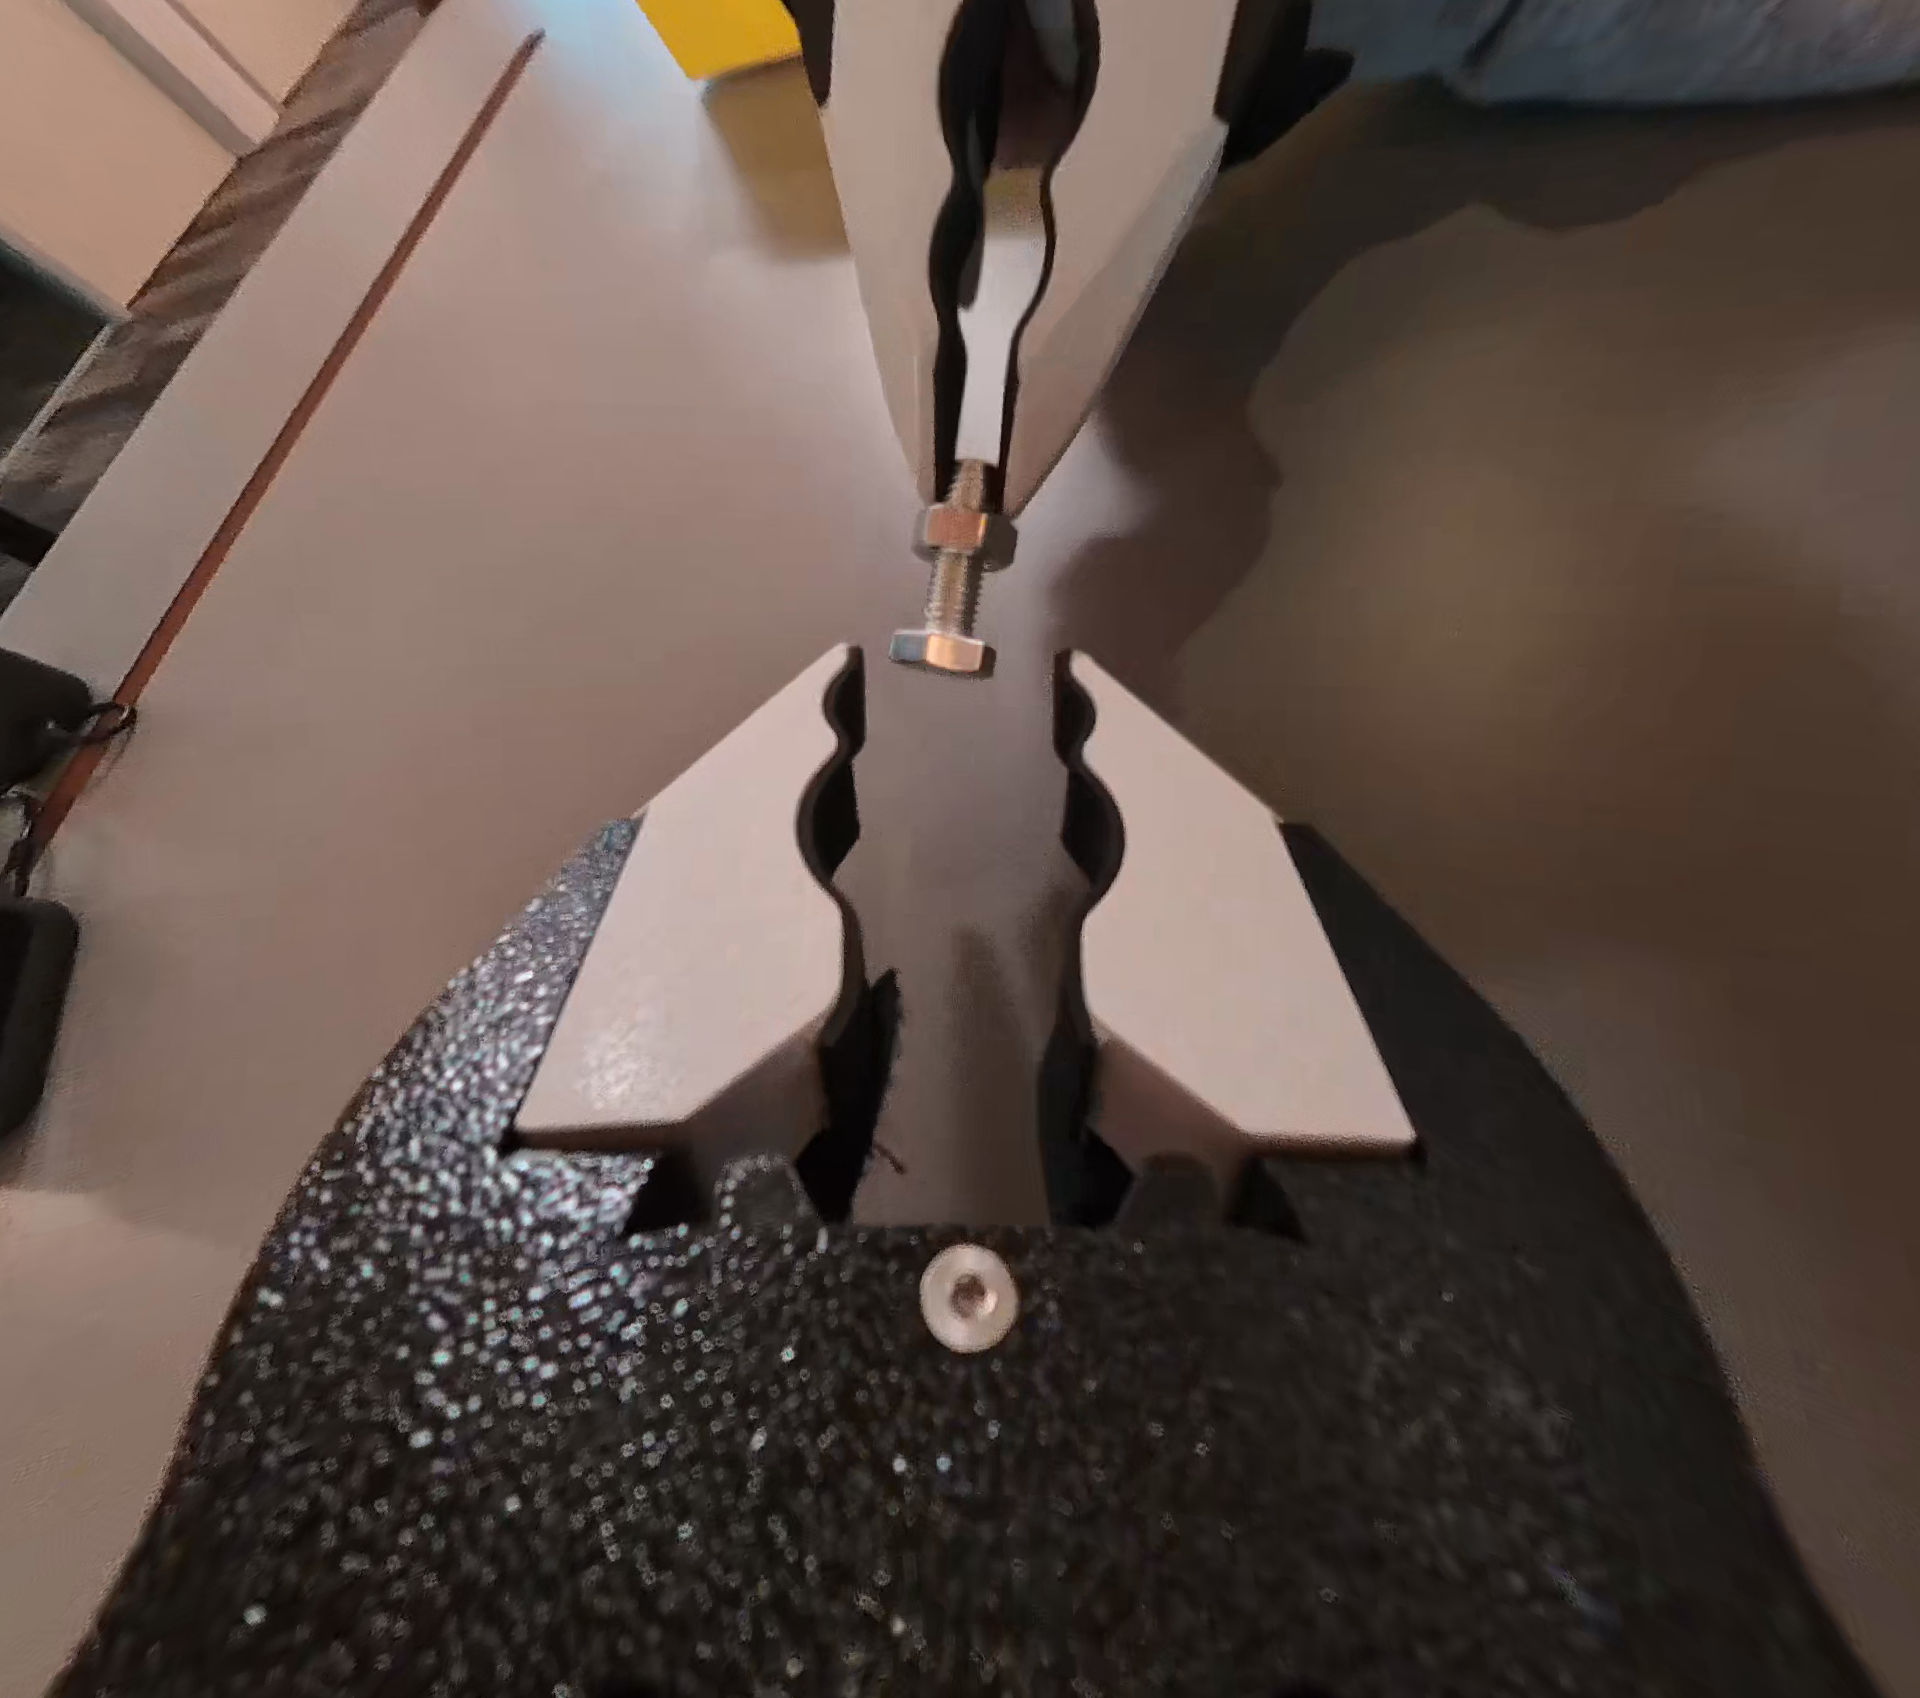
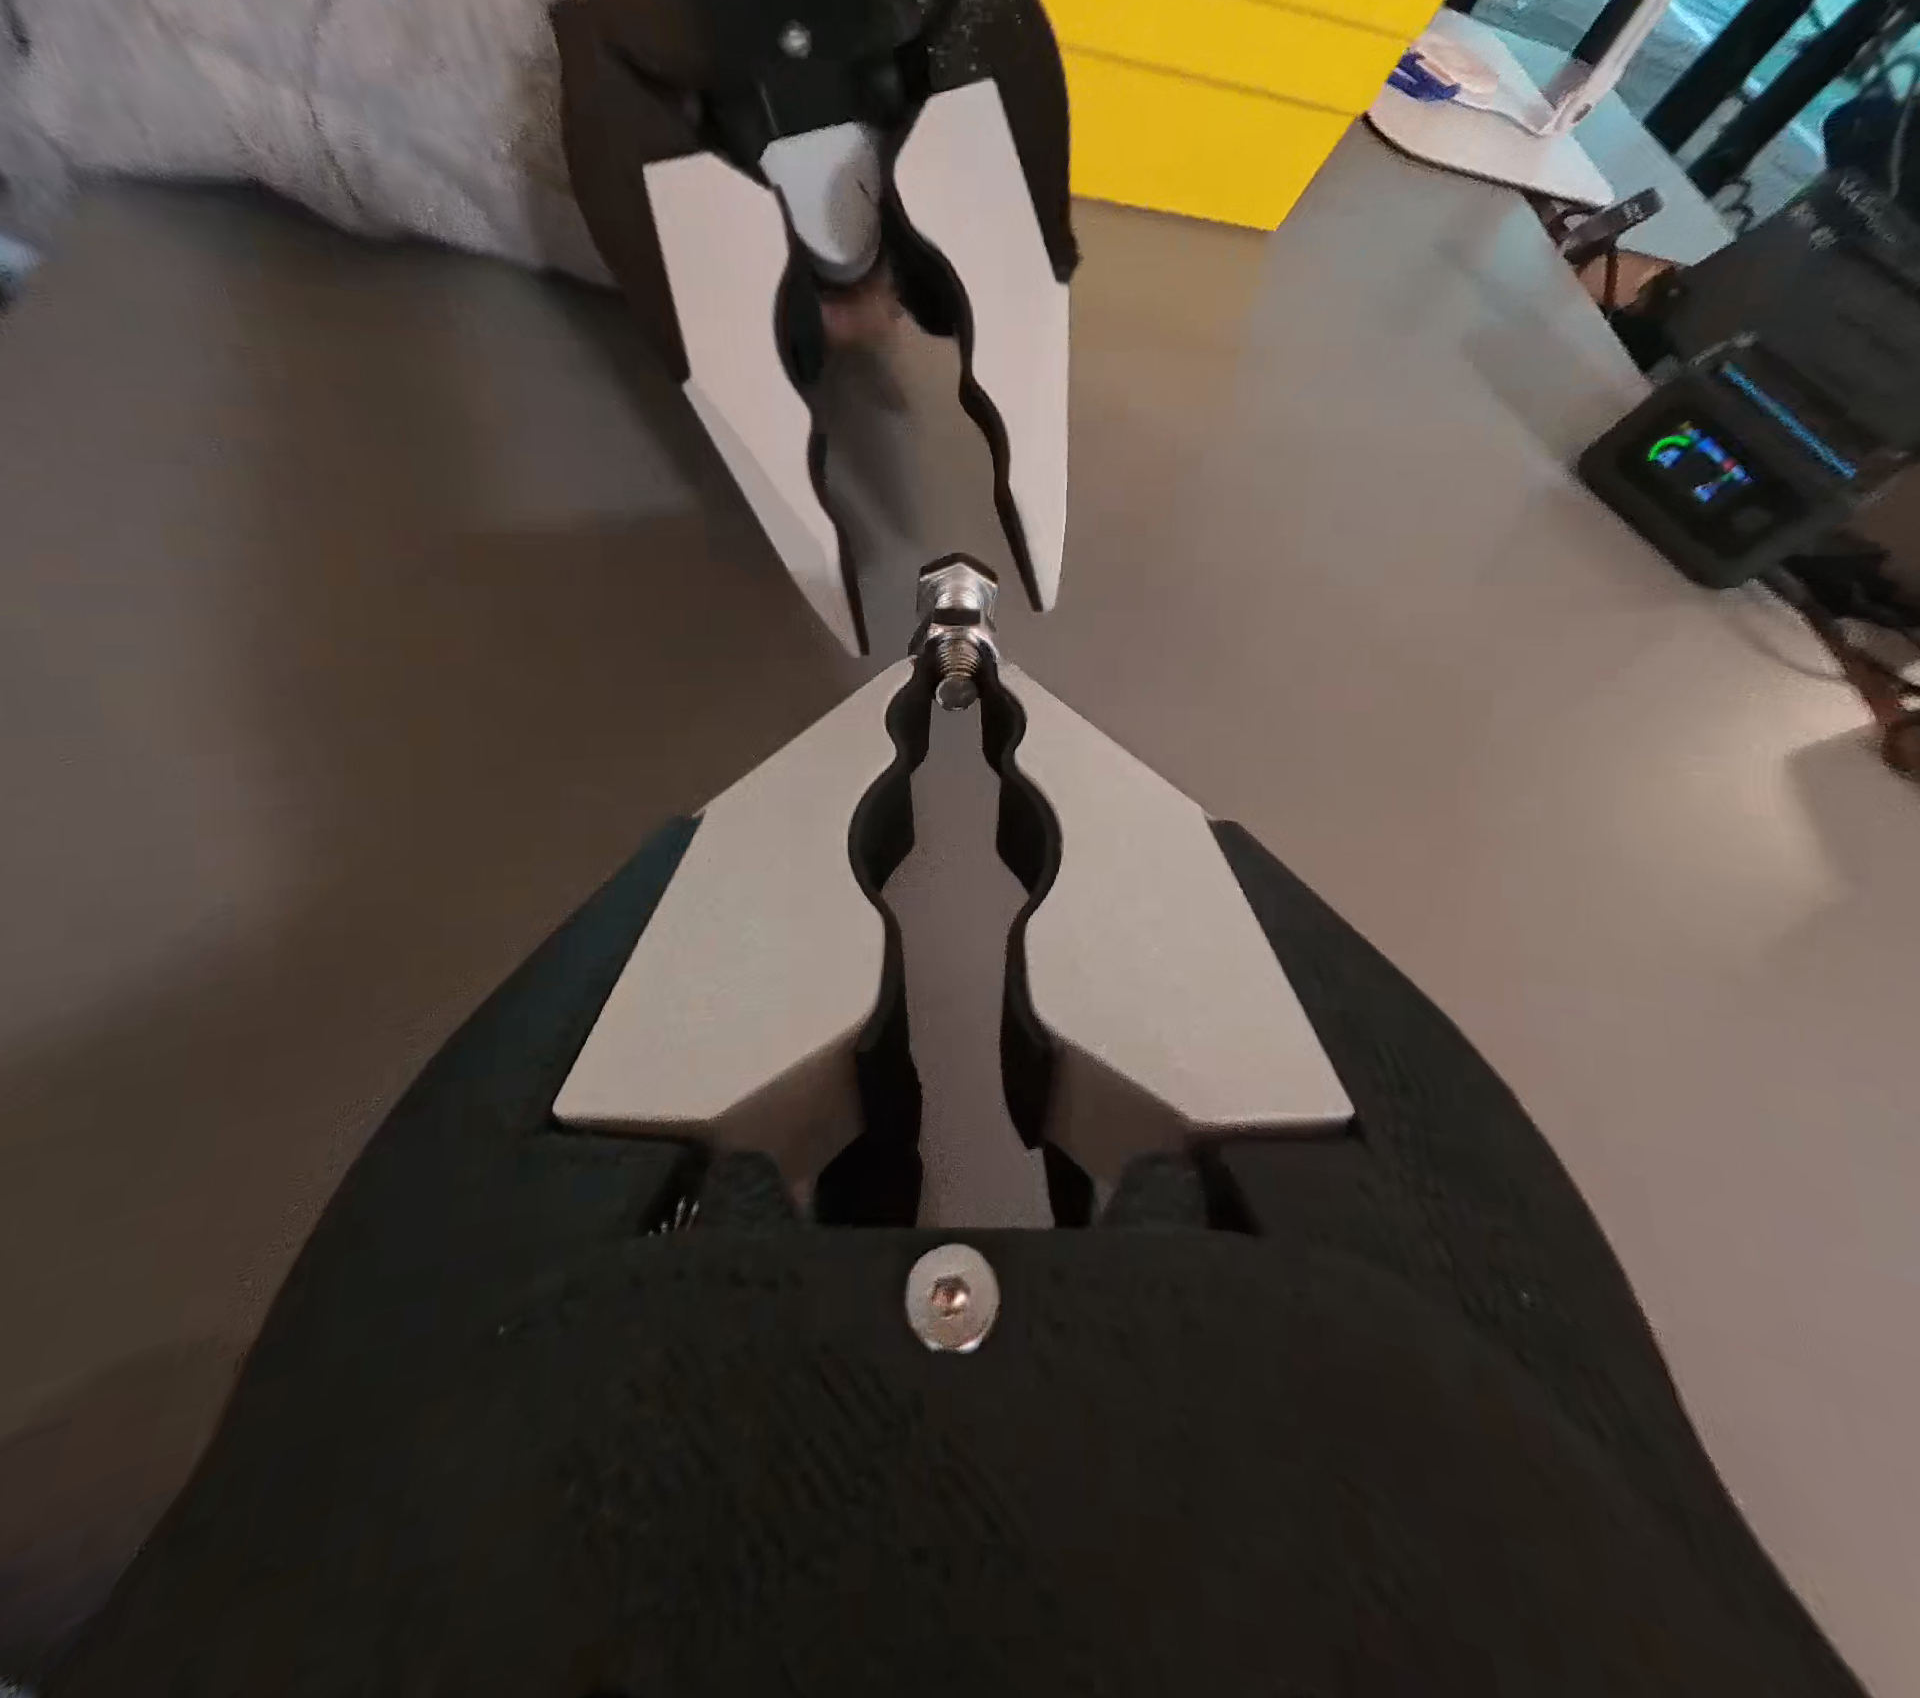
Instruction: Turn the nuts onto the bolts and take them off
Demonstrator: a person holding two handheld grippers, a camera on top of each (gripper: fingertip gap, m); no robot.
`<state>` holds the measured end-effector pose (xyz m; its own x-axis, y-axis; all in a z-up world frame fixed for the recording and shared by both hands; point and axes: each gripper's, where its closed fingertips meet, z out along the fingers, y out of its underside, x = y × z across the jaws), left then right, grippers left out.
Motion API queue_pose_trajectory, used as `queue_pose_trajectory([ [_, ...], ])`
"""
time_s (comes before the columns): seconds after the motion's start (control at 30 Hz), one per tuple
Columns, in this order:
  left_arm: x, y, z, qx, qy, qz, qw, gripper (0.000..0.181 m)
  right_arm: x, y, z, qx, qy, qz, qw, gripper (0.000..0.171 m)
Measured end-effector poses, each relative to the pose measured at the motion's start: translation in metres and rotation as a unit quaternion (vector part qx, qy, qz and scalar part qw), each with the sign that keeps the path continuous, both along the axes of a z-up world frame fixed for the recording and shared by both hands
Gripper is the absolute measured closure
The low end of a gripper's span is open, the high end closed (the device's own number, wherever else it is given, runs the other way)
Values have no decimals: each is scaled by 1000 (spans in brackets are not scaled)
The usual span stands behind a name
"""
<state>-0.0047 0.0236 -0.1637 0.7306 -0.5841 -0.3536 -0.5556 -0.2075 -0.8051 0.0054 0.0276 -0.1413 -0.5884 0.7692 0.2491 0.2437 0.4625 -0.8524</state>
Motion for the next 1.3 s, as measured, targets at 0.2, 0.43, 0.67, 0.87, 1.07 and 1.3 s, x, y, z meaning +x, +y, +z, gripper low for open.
queue_pose_trajectory([
  [0.2,6,-1,-10,-17,33,-6,999,158,1,-8,-6,25,2,22,999,163],
  [0.43,5,-6,-13,-45,22,-12,999,165,2,-12,-10,71,8,34,997,163],
  [0.67,-1,6,-11,25,128,11,991,165,6,-13,-20,-91,-114,6,989,129],
  [0.87,-1,8,-12,25,135,9,991,165,4,-17,-32,-77,-137,4,988,128],
  [1.07,-3,11,-15,19,171,27,985,165,0,-36,3,-56,-17,49,997,137],
  [1.3,-5,12,-15,7,143,36,989,165,3,-5,-26,-63,-116,-22,991,129],
])
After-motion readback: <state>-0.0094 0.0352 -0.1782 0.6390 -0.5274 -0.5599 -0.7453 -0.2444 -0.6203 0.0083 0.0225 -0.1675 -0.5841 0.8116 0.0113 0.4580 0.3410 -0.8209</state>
